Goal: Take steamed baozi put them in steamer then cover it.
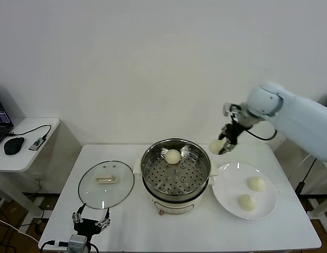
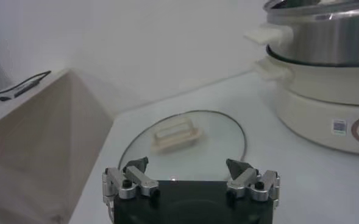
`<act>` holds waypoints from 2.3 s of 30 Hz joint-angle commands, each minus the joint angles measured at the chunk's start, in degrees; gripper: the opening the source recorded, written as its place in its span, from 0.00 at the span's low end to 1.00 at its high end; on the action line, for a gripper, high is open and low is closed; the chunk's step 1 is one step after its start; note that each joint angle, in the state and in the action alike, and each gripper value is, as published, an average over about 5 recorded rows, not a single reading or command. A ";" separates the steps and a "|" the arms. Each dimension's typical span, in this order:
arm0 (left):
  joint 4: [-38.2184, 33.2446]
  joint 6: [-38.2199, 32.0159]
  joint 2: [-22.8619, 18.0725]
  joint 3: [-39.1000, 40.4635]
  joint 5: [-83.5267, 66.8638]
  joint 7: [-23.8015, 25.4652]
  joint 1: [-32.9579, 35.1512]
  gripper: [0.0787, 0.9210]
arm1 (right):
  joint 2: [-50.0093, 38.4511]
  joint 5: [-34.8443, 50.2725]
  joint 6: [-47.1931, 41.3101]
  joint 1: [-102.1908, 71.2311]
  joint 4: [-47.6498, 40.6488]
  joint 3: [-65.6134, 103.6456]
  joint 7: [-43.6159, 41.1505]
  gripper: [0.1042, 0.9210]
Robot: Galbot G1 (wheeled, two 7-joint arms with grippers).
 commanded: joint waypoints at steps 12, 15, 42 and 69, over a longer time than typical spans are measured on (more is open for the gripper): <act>-2.94 1.07 0.05 -0.92 0.38 1.39 -1.26 0.88 | 21.31 2.02 -3.02 -2.07 -7.04 -3.73 -0.13 0.56; -3.28 1.20 -0.20 -1.00 0.30 1.46 -1.19 0.88 | 22.49 0.81 -2.97 -3.52 -7.79 -3.97 0.19 0.56; -0.99 1.28 -0.56 -0.30 0.02 1.60 -2.34 0.88 | 26.30 -4.01 -1.23 -9.78 -13.91 -2.30 2.80 0.64; -5.11 1.77 -0.78 0.13 -0.97 2.92 -0.13 0.88 | -17.99 -9.49 11.92 -6.50 7.37 10.45 -7.22 0.88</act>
